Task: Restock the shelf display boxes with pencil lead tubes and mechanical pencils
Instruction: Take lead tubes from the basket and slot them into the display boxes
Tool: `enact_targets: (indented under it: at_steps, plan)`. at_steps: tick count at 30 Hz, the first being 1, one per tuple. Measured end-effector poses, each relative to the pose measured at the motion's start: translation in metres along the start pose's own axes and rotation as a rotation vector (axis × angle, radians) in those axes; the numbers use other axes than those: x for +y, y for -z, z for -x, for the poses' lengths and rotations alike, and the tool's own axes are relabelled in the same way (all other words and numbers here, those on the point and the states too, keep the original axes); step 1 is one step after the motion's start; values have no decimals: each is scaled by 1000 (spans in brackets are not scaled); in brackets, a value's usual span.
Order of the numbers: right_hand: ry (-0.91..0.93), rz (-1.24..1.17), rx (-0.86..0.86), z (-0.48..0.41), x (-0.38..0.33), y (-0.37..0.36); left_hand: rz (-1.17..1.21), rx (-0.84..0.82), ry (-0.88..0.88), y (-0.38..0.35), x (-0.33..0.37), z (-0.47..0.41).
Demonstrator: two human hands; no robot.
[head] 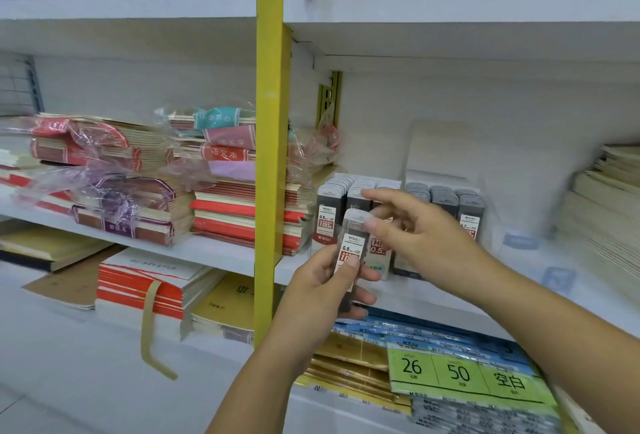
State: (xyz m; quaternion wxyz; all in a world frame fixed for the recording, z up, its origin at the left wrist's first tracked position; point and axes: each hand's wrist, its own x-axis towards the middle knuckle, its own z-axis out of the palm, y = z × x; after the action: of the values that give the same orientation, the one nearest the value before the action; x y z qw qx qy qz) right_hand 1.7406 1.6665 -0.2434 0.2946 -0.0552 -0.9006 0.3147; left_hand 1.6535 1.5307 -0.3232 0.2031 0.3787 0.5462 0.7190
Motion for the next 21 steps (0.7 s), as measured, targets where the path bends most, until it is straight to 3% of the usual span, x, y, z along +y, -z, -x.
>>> enact_targets:
  at_steps: [3, 6, 9, 12, 16, 21]
  plan:
    - [-27, -140, -76, 0, -6, -9, -17, -11, 11, 3, 0, 3]
    - [-19, -179, -6, -4, -9, -9, -81, 111, -6, 10, -6, 2]
    - [84, -161, 232, -15, -16, 0, -514, 303, -139, 19, -17, 0]
    - [265, 113, 363, -26, -24, 9, -804, 286, -232, 23, -22, -1]
    - [271, 463, 246, -37, -25, 5, -920, 223, -234, 25, -31, -7]
    - [159, 470, 143, -46, -14, -3, -953, 222, -203, 26, -38, -11]
